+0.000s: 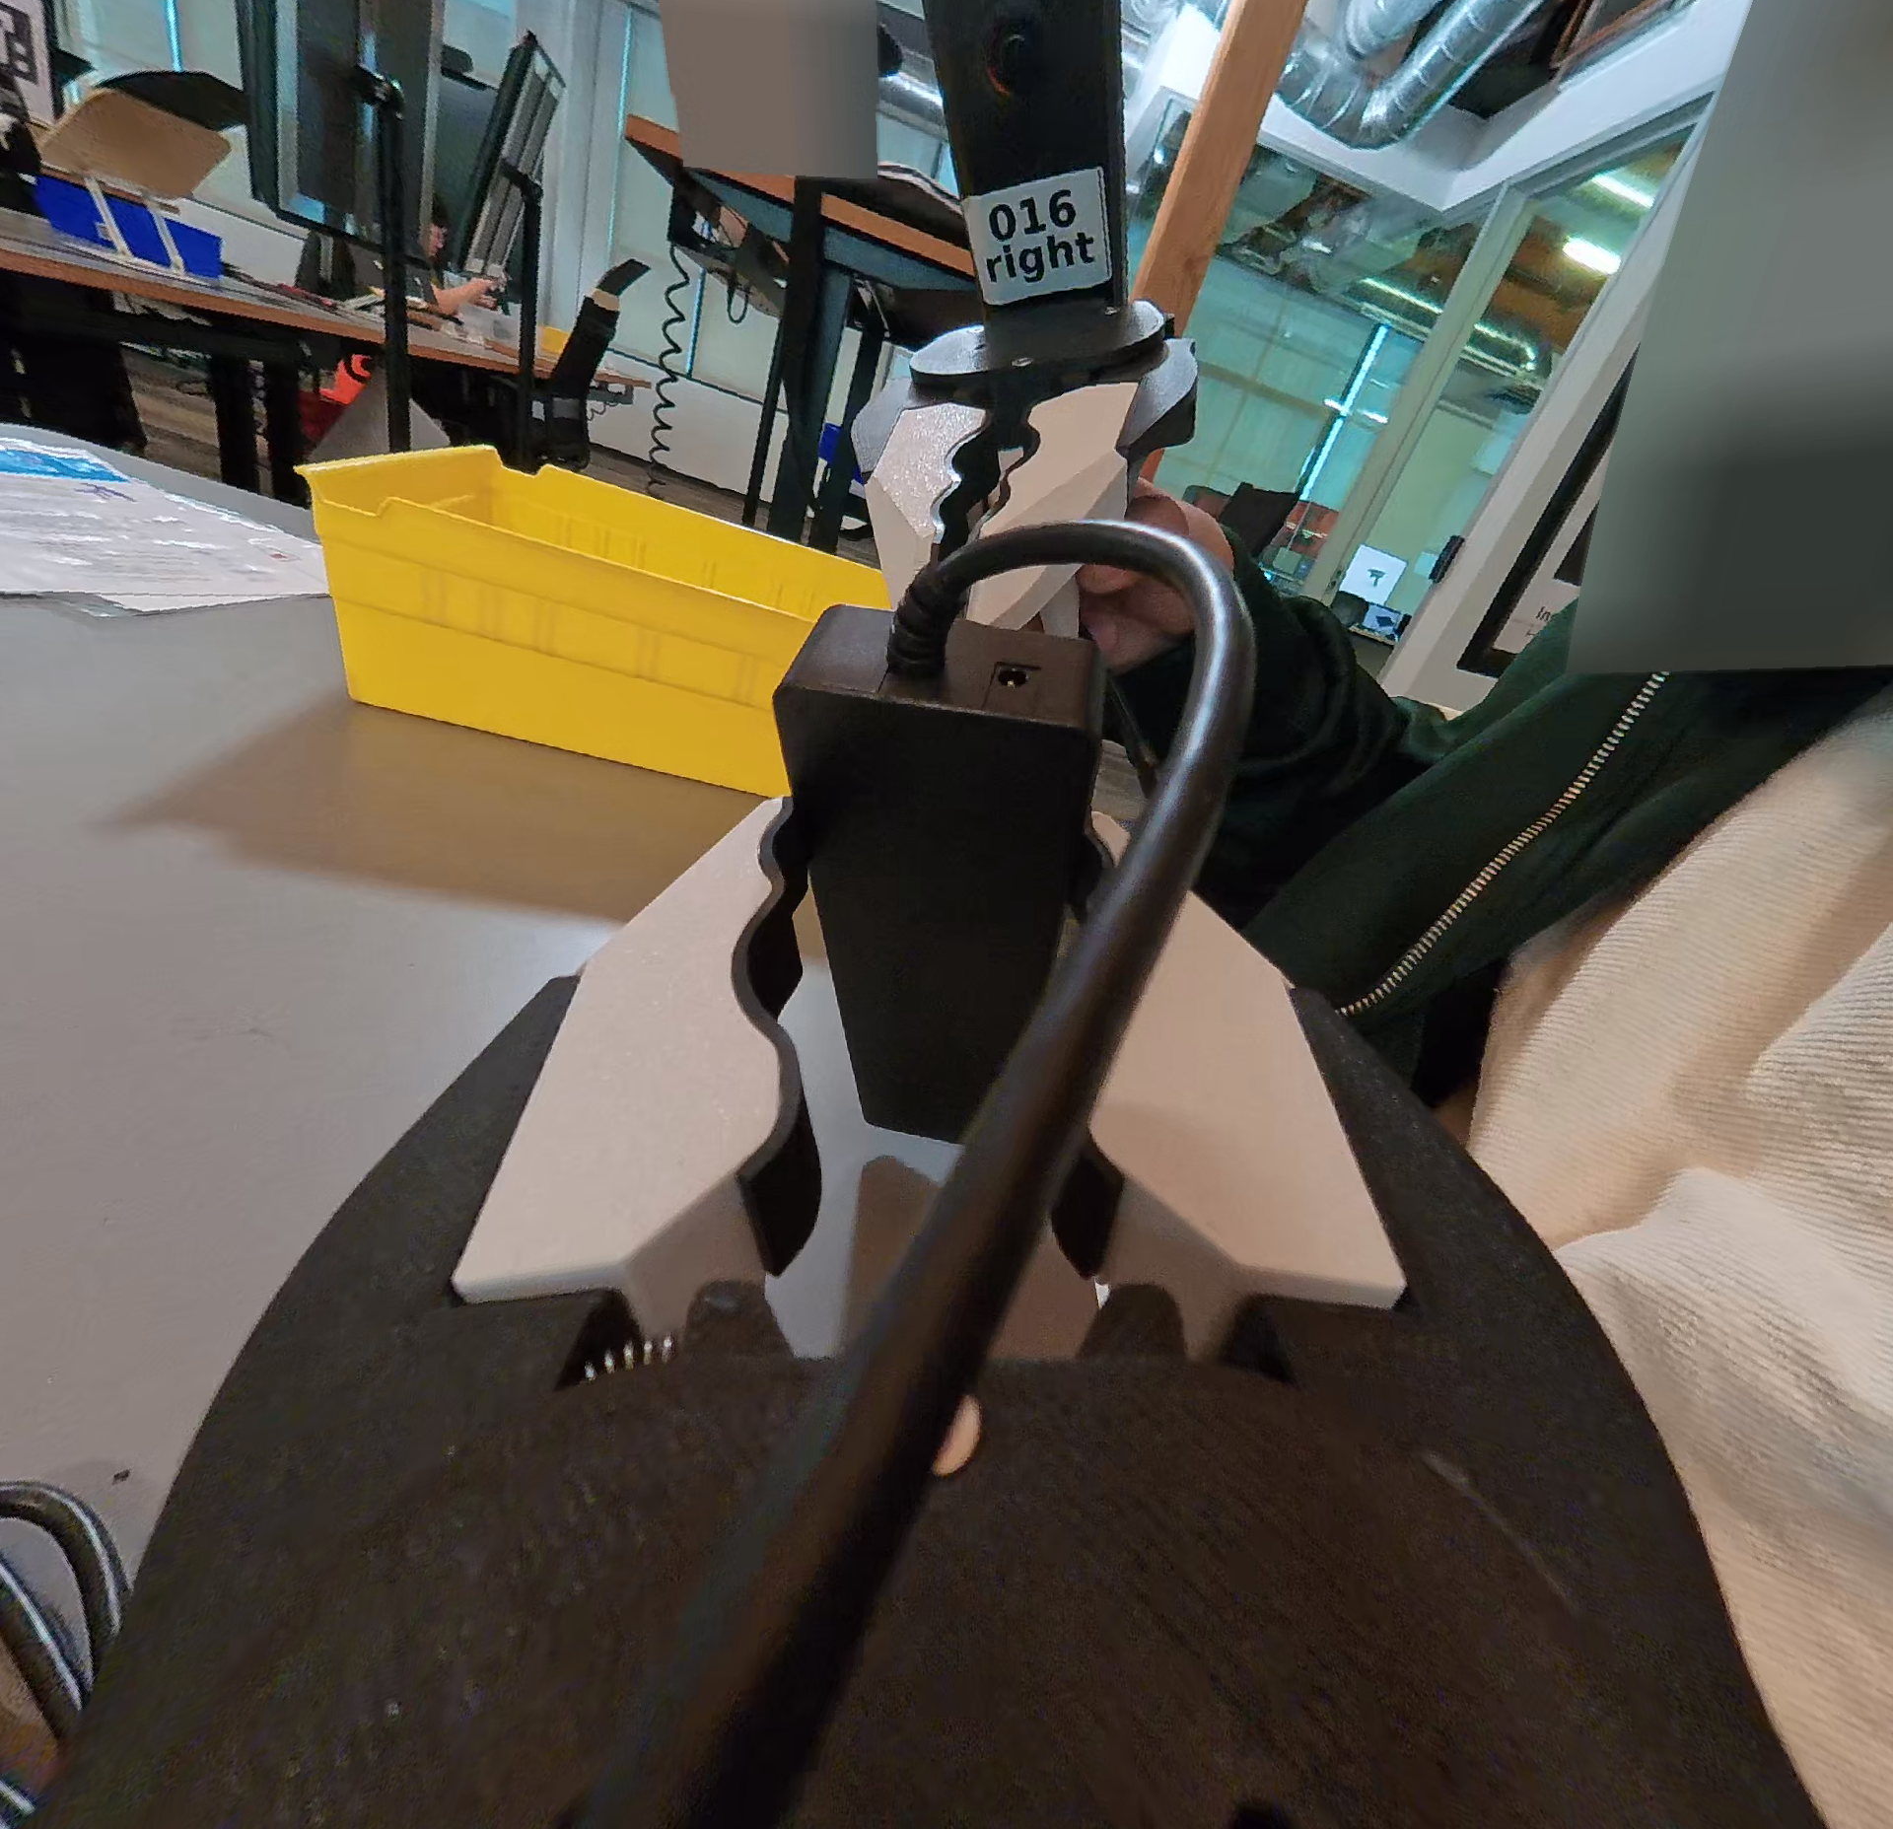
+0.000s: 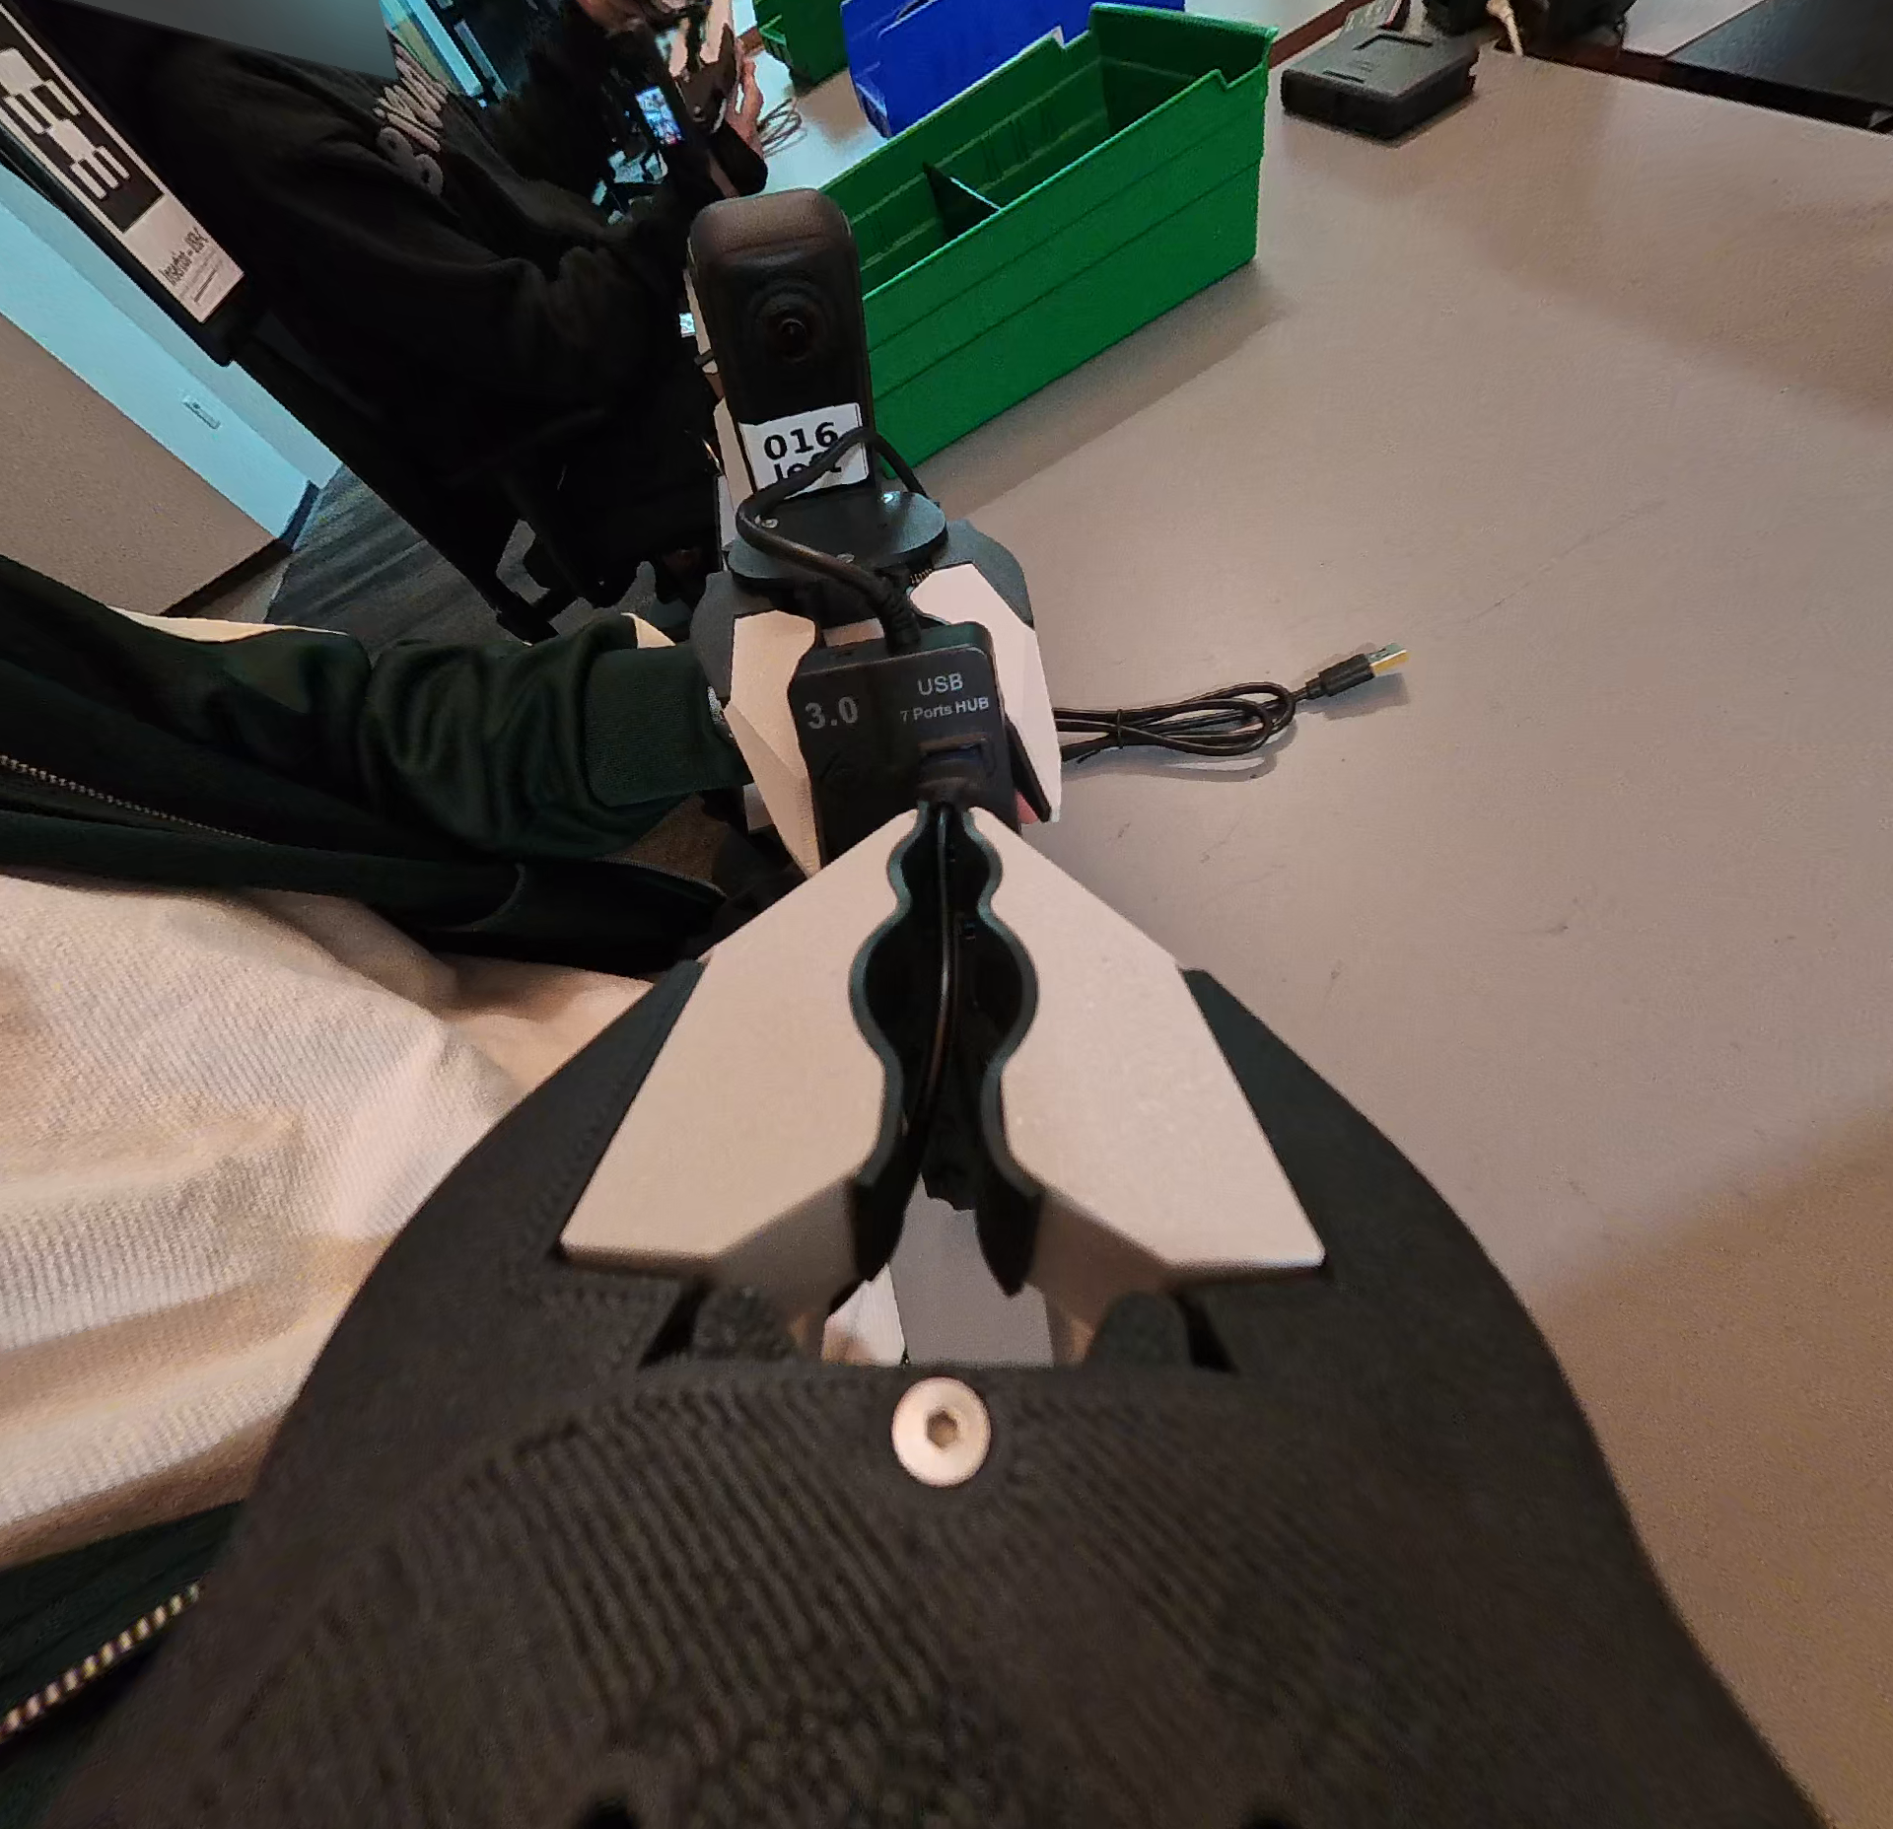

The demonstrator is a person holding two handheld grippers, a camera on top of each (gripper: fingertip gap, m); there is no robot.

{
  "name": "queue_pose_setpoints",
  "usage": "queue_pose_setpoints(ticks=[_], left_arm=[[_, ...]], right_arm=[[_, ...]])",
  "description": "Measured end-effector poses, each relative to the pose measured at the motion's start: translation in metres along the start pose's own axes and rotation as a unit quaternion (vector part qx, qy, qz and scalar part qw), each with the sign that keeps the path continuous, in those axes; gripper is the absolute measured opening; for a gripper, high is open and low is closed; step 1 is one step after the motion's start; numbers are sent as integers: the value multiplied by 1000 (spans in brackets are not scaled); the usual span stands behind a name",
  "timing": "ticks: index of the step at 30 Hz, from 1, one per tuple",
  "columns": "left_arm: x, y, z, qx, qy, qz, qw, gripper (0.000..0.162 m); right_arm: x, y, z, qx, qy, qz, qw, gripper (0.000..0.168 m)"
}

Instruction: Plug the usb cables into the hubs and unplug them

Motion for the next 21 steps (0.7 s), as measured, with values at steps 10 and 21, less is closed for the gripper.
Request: queue_pose_setpoints(ticks=[10, 21], left_arm=[[1, 0, -1, 12, -7, 7, 1000, 49], [6, -8, 2, 41, 29, -26, 998, 49]], right_arm=[[0, 1, 3, -3, 17, 8, 1000, 2], [5, 10, 3, -31, 51, 27, 998, 4]])
Point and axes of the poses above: each gripper's, where its closed fingertips meet, z out along the fingers, x out of its top, y = z × x across the jaws, the point moved 7 cm from there along -z, back along the fingers, and after that the axes turned 6 degrees about y, right-handed, at the moved point
